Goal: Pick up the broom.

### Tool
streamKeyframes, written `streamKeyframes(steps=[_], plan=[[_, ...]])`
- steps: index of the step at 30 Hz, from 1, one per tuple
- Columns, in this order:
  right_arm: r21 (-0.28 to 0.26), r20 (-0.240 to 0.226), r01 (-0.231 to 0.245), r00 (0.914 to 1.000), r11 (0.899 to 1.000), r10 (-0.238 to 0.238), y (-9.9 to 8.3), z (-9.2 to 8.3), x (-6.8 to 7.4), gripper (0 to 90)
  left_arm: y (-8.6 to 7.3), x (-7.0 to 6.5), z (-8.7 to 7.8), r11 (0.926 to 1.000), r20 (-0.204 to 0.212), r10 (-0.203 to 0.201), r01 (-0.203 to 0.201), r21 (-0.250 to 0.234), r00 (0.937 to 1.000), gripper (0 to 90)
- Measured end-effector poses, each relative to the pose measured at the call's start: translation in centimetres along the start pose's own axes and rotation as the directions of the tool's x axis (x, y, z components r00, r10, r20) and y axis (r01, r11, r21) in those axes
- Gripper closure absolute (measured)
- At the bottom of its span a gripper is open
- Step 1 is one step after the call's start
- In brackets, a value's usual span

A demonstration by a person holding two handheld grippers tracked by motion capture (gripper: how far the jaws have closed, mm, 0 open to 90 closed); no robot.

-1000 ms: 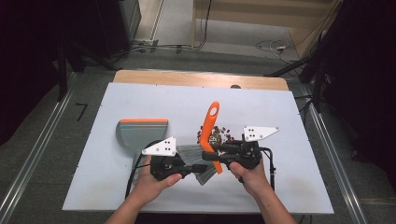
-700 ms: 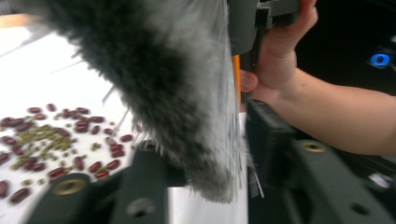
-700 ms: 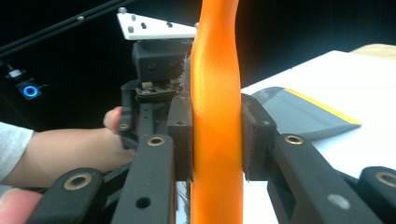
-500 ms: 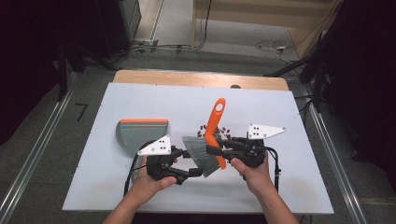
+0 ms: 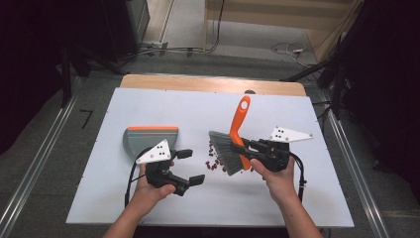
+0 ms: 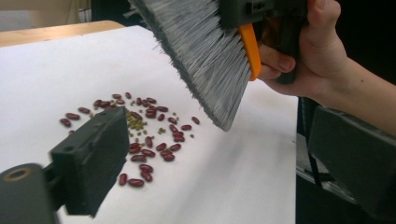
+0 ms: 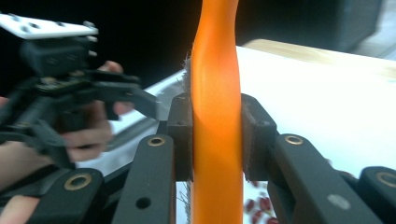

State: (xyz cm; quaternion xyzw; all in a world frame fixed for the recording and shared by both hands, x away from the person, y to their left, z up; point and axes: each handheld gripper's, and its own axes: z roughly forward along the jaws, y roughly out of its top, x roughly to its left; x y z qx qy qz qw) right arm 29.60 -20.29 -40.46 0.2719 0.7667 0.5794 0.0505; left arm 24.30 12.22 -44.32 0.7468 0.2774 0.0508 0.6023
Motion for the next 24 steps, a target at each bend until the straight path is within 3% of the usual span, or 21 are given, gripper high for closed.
streamKeyframes(steps=[4,12,17,24], plan=[[0.012,0.077,-0.02,0.9968,1.0,0.019,-0.1,-0.2,-0.4,68.6,0.0,0.5,-0.7,0.9998,-0.035,-0.008,0.007,-0.016,0.9993,2.8],[0.016,0.168,-0.039,0.9851,0.999,0.036,-0.2,-0.7,-1.4,68.6,0.0,1.4,-1.9,0.9989,-0.079,-0.016,0.012,-0.044,0.9968,0.0],[0.041,0.267,-0.041,0.9631,0.998,0.028,-0.2,-0.9,-1.7,68.6,-0.1,1.8,-2.6,0.9984,-0.114,-0.015,0.009,-0.056,0.9934,0.0],[0.057,0.33,-0.053,0.9433,0.997,0.032,-0.3,-1.3,-2.5,68.6,-0.2,2.2,-3.3,0.9978,-0.153,-0.014,0.004,-0.067,0.9881,0.0]])
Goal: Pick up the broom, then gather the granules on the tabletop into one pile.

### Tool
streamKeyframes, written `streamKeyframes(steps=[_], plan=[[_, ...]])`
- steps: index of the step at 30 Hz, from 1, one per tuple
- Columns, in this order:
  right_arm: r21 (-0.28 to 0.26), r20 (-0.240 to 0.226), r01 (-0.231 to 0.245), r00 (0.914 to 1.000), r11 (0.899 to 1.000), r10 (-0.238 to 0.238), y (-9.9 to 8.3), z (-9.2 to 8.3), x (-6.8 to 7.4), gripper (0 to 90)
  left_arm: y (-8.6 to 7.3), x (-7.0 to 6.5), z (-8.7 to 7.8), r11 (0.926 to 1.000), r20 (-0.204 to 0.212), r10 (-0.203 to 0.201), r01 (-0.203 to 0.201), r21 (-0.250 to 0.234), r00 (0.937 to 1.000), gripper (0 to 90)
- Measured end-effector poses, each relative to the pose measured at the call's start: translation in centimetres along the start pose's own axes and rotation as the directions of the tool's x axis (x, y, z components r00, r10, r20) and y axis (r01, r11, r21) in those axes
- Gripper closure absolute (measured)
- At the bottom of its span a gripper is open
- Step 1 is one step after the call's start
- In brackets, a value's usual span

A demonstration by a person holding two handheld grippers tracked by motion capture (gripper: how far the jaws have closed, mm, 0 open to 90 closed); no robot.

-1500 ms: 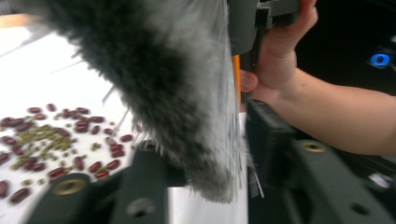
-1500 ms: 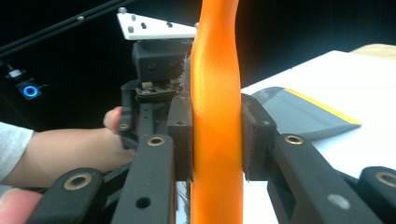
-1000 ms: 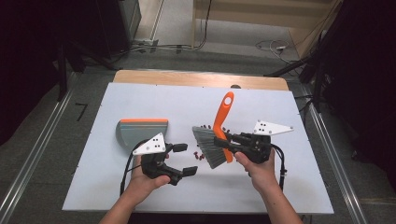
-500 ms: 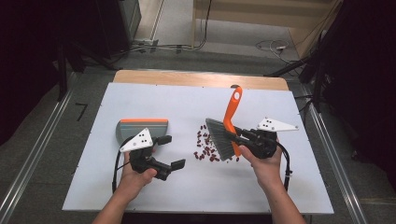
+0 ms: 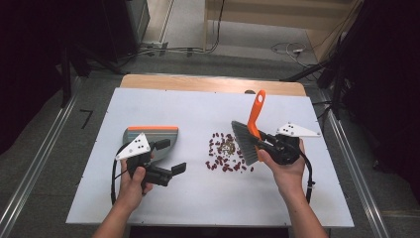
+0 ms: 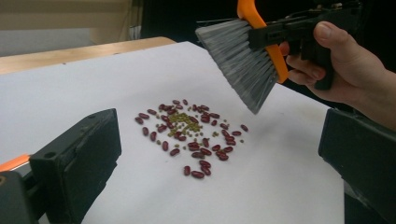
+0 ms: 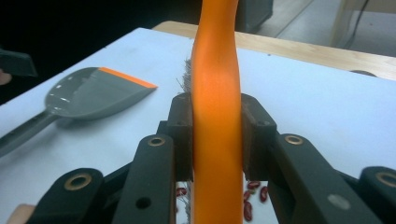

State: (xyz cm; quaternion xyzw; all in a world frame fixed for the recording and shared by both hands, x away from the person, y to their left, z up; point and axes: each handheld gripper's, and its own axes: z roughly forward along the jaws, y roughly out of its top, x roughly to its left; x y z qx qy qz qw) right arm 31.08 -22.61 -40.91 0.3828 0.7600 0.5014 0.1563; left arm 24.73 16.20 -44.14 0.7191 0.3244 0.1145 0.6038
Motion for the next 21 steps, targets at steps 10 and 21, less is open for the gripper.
streamKeyframes(steps=[10,21], plan=[[0.09,0.114,-0.03,0.9933,0.996,0.019,0.3,0.1,-2.3,68.5,-0.8,0.7,-2.3,0.9995,-0.1,0.031,-0.031,-0.005,0.9945,0.0],[0.195,0.231,-0.046,0.9729,0.98,0.0,0.4,1.2,-5.1,68.5,-2.6,1.3,-4.6,0.9997,-0.155,0.025,-0.025,0.004,0.9876,0.0]])
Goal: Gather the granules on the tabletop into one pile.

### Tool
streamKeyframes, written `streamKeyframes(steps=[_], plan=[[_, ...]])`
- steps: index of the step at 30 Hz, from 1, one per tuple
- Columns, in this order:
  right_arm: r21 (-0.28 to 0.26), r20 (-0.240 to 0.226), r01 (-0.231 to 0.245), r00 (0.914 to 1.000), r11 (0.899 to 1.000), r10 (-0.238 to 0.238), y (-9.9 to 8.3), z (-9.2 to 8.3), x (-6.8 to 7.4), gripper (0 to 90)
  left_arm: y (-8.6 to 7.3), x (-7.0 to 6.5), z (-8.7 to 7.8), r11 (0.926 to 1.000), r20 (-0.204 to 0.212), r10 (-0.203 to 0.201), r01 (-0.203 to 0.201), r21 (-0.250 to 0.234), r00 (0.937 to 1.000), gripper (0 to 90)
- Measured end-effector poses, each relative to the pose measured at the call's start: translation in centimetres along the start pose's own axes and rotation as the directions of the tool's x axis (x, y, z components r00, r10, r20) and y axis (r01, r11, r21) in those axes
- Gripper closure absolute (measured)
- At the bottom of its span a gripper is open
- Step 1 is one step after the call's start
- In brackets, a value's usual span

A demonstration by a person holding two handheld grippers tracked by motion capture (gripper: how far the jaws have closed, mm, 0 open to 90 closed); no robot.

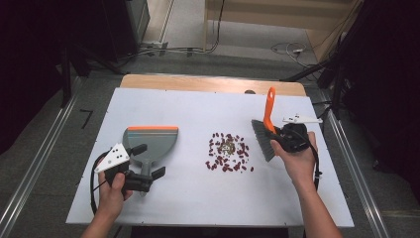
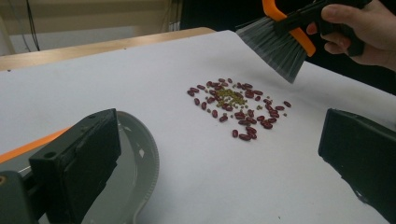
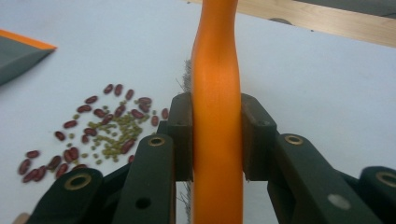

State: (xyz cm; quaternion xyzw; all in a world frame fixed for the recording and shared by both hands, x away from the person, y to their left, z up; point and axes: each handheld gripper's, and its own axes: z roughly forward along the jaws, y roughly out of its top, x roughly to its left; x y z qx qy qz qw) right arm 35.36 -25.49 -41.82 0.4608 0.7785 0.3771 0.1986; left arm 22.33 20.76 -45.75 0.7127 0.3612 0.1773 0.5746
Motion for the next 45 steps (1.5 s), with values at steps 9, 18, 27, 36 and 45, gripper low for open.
streamKeyframes(steps=[9,18,27,36,45], plan=[[0.086,0.094,-0.001,0.9956,0.996,-0.007,1.4,2.1,-0.9,68.5,-0.4,-0.1,0.0,1.0,-0.001,0.002,-0.002,-0.01,1.0,0.0],[0.202,0.178,0.071,0.9782,0.977,-0.108,2.6,5.3,-0.4,68.5,-0.7,0.5,-0.3,0.9998,-0.029,-0.011,0.011,-0.014,0.9995,0.0],[0.285,0.174,0.148,0.9636,0.947,-0.203,3.3,7.8,2.7,68.9,-0.9,0.6,-0.5,0.9997,-0.049,-0.02,0.019,-0.017,0.9986,0.0],[0.31,0.132,0.201,0.9588,0.929,-0.251,3.0,7.8,4.9,68.9,-0.9,0.5,-0.3,0.9998,-0.056,-0.018,0.017,-0.011,0.9983,0.0],[0.308,0.081,0.23,0.9604,0.923,-0.266,2.6,7.2,6.0,68.9,-1.0,0.6,-0.3,0.9998,-0.054,-0.017,0.017,-0.008,0.9984,0.0]])
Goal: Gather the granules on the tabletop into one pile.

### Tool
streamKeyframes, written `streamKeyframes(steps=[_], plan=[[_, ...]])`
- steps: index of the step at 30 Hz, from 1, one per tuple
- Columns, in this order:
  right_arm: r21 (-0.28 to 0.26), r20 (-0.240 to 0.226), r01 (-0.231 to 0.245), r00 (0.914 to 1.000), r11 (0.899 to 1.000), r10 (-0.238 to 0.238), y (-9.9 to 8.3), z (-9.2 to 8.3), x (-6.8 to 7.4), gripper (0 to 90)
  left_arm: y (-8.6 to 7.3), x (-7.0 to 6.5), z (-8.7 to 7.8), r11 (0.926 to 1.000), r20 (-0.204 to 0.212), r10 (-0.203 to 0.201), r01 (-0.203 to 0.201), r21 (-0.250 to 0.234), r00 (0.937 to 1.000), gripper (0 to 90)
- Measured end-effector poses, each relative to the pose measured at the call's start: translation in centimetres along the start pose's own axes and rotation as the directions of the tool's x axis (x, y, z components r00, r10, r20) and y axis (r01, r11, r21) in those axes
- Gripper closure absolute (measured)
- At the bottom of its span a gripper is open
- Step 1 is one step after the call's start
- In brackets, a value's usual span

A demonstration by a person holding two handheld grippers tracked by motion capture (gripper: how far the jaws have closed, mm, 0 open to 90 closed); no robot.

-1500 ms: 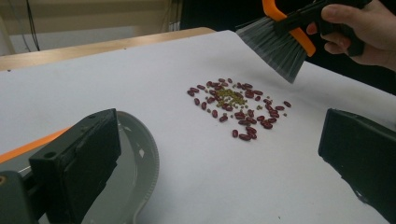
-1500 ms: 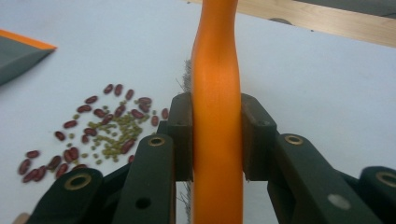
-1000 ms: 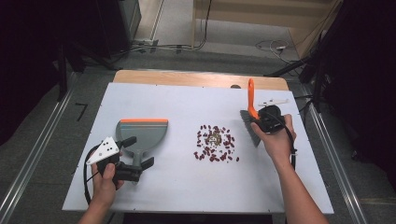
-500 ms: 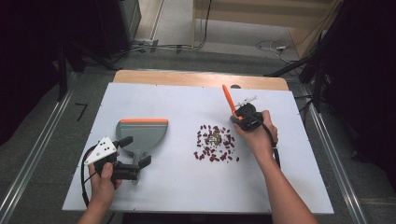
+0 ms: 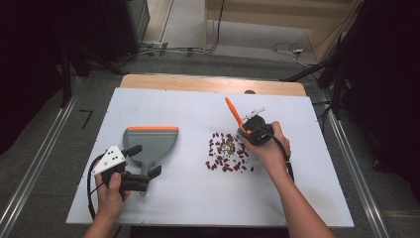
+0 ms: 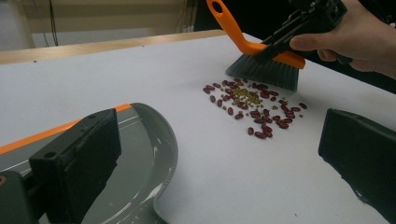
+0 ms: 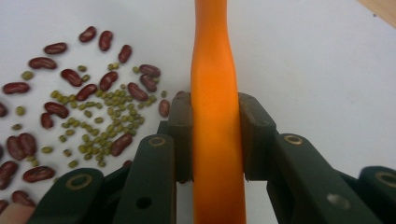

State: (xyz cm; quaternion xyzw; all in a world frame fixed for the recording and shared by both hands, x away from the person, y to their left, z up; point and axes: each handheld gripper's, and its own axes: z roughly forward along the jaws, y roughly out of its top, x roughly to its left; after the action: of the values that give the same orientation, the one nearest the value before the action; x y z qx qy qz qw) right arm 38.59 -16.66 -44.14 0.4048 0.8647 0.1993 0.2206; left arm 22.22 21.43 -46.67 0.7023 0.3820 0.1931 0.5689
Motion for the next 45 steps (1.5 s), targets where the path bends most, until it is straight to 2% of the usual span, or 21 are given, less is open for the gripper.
streamKeyframes(steps=[3,5,9,13,18,20,21,22,23,24,26,29,33,36,37,41,45], plan=[[-0.003,-0.003,0.017,0.9998,1.0,-0.017,-0.1,-0.3,0.1,68.9,0.0,0.0,-0.1,1.0,0.001,-0.002,0.002,-0.004,1.0,0.0],[-0.002,0.002,0.012,0.9999,1.0,-0.012,-0.2,-0.4,0.0,69.0,0.0,0.0,-0.1,1.0,0.0,-0.003,0.003,-0.005,1.0,0.0],[-0.039,-0.021,-0.033,0.9993,0.999,0.032,0.0,-1.0,-1.7,68.9,0.0,0.1,-0.2,0.9999,-0.003,-0.004,0.004,-0.011,1.0,0.0],[-0.06,0.008,-0.044,0.999,0.997,0.045,0.9,-1.7,-3.1,68.9,0.0,0.2,-0.2,0.9999,-0.006,-0.005,0.005,-0.01,1.0,0.0],[-0.012,0.065,-0.045,0.9968,0.999,0.046,1.4,-0.3,-4.1,69.0,0.0,0.2,-0.3,0.9999,-0.005,-0.006,0.006,-0.014,1.0,0.0],[0.007,0.074,-0.04,0.9965,0.999,0.039,1.4,0.1,-4.0,69.0,0.0,0.2,-0.3,0.9999,-0.004,-0.006,0.006,-0.015,1.0,0.0],[0.033,0.071,-0.015,0.9974,0.999,0.013,1.2,1.0,-3.6,69.0,-0.1,0.3,-0.3,0.9999,-0.004,-0.001,0.001,-0.01,1.0,0.0],[0.032,0.061,-0.009,0.9981,0.999,0.007,1.1,1.1,-3.2,69.0,-0.1,0.3,-0.3,0.9999,-0.004,-0.001,0.001,-0.01,1.0,0.0],[0.032,0.061,-0.009,0.9981,0.999,0.007,1.1,1.1,-3.2,69.0,-0.1,0.3,-0.3,0.9999,-0.003,-0.006,0.006,-0.011,1.0,0.0],[0.036,0.067,0.008,0.9977,0.999,-0.01,1.1,1.1,-2.5,69.0,-0.1,0.4,-0.3,0.9999,-0.003,-0.006,0.006,-0.011,1.0,0.0],[0.034,0.062,0.024,0.9977,0.999,-0.026,1.1,1.1,-1.8,69.0,-0.2,0.4,-0.3,0.9999,-0.004,-0.007,0.007,-0.01,1.0,0.0],[0.037,0.061,0.033,0.9975,0.999,-0.035,1.0,1.0,-1.3,69.0,-0.1,0.3,-0.3,0.9999,-0.003,-0.007,0.007,-0.011,1.0,0.0],[0.022,0.013,0.03,0.9995,0.999,-0.031,0.7,0.4,-0.5,69.0,-0.1,0.2,-0.2,1.0,-0.002,-0.002,0.001,-0.009,1.0,0.0],[0.019,0.003,0.034,0.9994,0.999,-0.034,0.5,0.2,-0.1,69.0,-0.1,0.2,-0.2,0.9999,-0.003,0.0,0.0,-0.012,1.0,0.0],[0.019,0.009,0.052,0.9986,0.998,-0.052,0.4,0.1,0.4,69.0,-0.1,0.2,-0.2,0.9999,-0.003,0.001,-0.001,-0.011,1.0,0.0],[0.008,-0.019,0.048,0.9987,0.999,-0.048,0.4,-0.3,0.4,69.0,0.0,0.1,-0.2,0.9999,-0.001,0.004,-0.004,-0.013,1.0,0.0],[-0.02,-0.006,0.02,0.9998,1.0,-0.02,0.6,-1.0,-0.3,69.0,0.0,0.2,-0.3,0.9999,-0.002,0.009,-0.009,-0.014,1.0,0.0]])
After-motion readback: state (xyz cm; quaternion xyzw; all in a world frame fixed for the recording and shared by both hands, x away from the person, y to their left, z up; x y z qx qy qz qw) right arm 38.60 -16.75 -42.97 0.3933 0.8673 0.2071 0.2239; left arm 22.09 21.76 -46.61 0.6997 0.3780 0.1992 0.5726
